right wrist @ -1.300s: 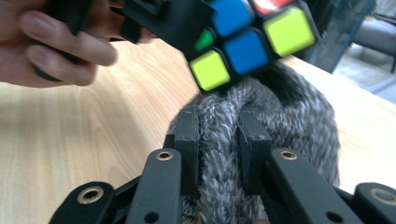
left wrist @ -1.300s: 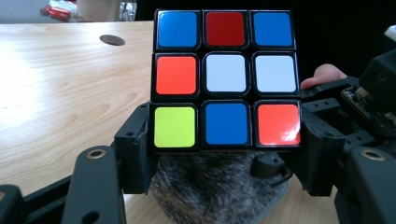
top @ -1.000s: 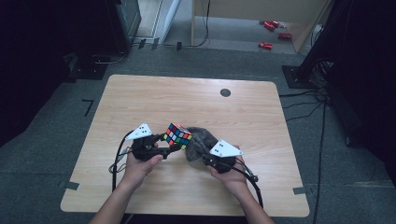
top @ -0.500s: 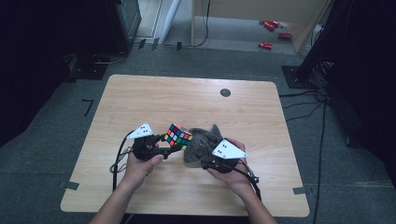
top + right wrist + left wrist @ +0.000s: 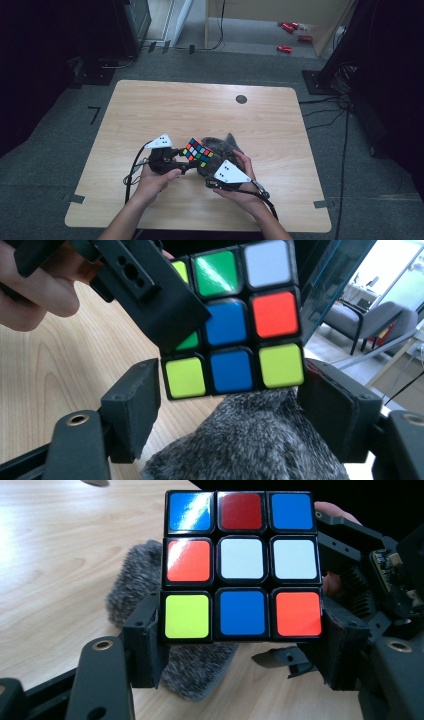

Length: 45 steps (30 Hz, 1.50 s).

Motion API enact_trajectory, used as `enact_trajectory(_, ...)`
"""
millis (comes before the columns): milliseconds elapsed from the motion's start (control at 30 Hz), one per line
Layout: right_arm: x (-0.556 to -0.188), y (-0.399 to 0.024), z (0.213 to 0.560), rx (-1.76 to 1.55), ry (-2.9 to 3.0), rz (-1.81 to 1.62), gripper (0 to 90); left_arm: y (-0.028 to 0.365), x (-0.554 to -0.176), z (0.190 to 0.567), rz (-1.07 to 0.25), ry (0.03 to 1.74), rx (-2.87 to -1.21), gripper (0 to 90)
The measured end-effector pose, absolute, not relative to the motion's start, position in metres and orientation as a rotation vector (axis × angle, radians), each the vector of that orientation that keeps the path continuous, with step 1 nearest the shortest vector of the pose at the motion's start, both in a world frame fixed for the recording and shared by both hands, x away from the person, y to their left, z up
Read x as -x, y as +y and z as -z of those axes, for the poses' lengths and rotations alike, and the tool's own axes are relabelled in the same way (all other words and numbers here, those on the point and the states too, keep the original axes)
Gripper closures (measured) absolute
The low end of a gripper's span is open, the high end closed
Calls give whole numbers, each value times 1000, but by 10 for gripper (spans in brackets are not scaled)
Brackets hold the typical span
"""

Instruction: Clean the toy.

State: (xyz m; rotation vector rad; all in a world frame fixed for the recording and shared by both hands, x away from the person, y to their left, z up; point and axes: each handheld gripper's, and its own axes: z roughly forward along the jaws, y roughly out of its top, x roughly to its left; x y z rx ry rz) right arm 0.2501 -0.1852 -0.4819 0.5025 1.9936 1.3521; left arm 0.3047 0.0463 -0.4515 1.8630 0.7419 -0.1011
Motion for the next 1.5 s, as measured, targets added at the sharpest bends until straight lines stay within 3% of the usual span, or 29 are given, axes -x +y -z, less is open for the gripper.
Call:
enact_trajectory(767, -246, -183, 480, -432, 1966, -1292, 338, 45, -309, 456, 195, 741, -1857, 345)
enact_trajectory(1167, -253, -199, 477, -522, 1993, -1281, 343, 61, -307, 446, 84, 670, -1754, 226)
enact_trajectory(1500, -259, -216, 468, -662, 1969, -1352, 344, 61, -301, 449, -40, 532, -1809, 193)
